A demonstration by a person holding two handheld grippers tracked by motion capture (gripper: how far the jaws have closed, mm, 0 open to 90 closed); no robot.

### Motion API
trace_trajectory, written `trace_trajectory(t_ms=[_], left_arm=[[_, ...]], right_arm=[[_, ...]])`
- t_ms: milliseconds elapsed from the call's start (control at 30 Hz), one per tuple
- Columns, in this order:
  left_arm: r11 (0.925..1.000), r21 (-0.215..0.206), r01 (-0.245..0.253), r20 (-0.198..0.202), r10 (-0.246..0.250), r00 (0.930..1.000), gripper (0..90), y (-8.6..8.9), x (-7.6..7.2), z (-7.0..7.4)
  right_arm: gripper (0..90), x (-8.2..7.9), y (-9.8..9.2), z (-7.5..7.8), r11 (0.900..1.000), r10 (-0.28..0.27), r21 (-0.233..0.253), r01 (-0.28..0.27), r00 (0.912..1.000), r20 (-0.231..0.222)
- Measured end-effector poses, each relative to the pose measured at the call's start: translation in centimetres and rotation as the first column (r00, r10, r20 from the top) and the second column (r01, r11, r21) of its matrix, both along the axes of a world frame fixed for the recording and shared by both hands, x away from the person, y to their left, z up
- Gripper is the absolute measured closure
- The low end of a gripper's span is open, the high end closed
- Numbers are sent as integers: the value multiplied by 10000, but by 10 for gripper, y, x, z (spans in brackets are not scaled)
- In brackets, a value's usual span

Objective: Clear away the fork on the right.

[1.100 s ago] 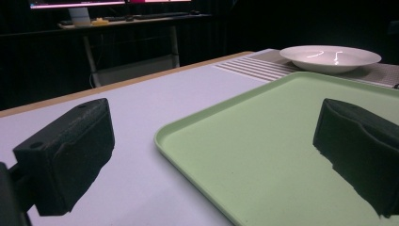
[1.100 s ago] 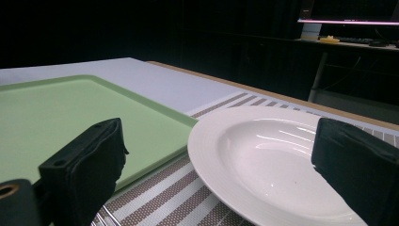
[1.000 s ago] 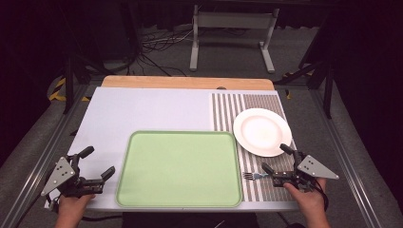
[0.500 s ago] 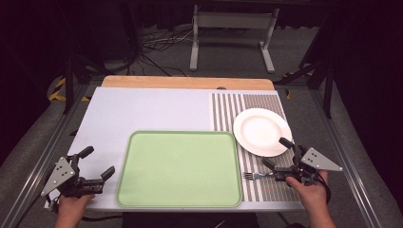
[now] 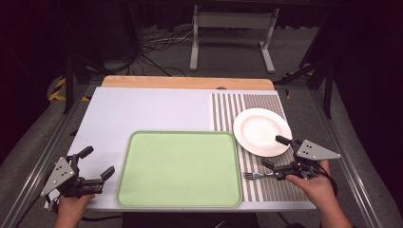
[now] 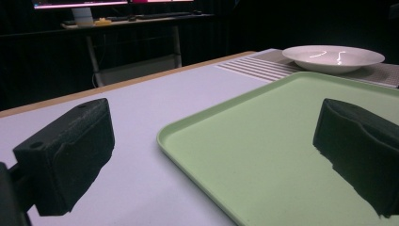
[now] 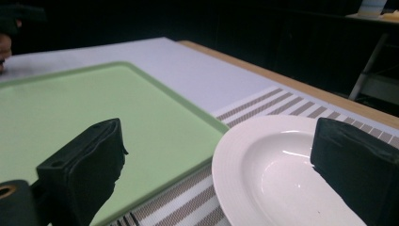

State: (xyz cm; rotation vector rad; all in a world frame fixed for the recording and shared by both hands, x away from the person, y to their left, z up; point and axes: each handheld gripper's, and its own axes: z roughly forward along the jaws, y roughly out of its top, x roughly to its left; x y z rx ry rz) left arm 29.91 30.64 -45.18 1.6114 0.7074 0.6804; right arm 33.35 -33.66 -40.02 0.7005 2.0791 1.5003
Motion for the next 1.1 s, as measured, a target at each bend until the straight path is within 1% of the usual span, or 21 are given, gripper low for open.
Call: trace_trajectory(t_ms=[33,67,100,167,200,267,333,400,467,500,533,633,700,767,800,833,967,1100], left_arm=[[10000,-13,1,-11,-1,10000,0,-1,0,0],[10000,-13,1,-11,-1,10000,0,-1,0,0],[10000,-14,3,-37,-4,10000,0,-1,0,-1],[10000,28,20,-39,-19,10000,0,-1,0,-1],[10000,18,26,-52,-26,10000,0,-1,1,-1],[10000,-28,7,-67,-7,10000,0,-2,0,-1],[10000,-5,7,-82,-7,10000,0,-1,0,-1],[10000,-29,-8,-66,8,10000,0,-1,0,-1],[10000,-24,-16,-57,16,10000,0,-1,0,-1],[10000,-27,-15,-62,15,10000,0,-1,0,-1],[10000,-27,-15,-62,15,10000,0,-1,0,-1],[10000,-12,-4,-86,4,10000,0,-1,0,-1],[10000,-10,-9,-86,9,10000,0,-1,0,-1],[10000,-22,-13,-85,13,10000,0,-1,0,-1],[10000,-35,-22,-74,21,10000,0,-1,0,-1],[10000,-30,-21,-77,21,10000,0,-1,0,-1],[10000,-35,-26,-66,25,10000,0,-1,0,-1],[10000,-35,-29,-65,29,10000,0,-1,0,-1]], right_arm=[[70,2,0,5,9980,254,-575,-266,9994,-222],[70,2,0,5,9980,254,-575,-266,9994,-222],[85,3,1,10,9941,480,-957,-515,9981,-386],[86,3,1,11,9926,556,-1051,-603,9973,-471],[87,5,2,13,9885,651,-1328,-720,9963,-555],[95,7,5,16,9766,772,-1952,-902,9943,-732],[104,8,6,18,9673,877,-2298,-1072,9917,-936],[104,10,8,21,9539,920,-2760,-1175,9904,-1036],[114,12,9,24,9367,987,-3226,-1361,9867,-1295],[115,13,9,25,9280,1022,-3442,-1430,9857,-1340],[115,13,9,25,9280,1022,-3442,-1430,9857,-1340],[118,15,10,27,9032,1056,-3968,-1635,9808,-1639],[118,16,11,28,8847,1138,-4282,-1841,9762,-1847],[119,17,12,28,8709,1156,-4509,-1956,9732,-1990],[119,18,13,28,8608,1140,-4671,-2021,9710,-2101],[120,18,13,27,8551,1123,-4759,-2056,9697,-2171],[121,21,17,25,8233,1221,-5142,-2403,9597,-2531],[125,22,19,24,7996,1292,-5388,-2652,9522,-2769]])
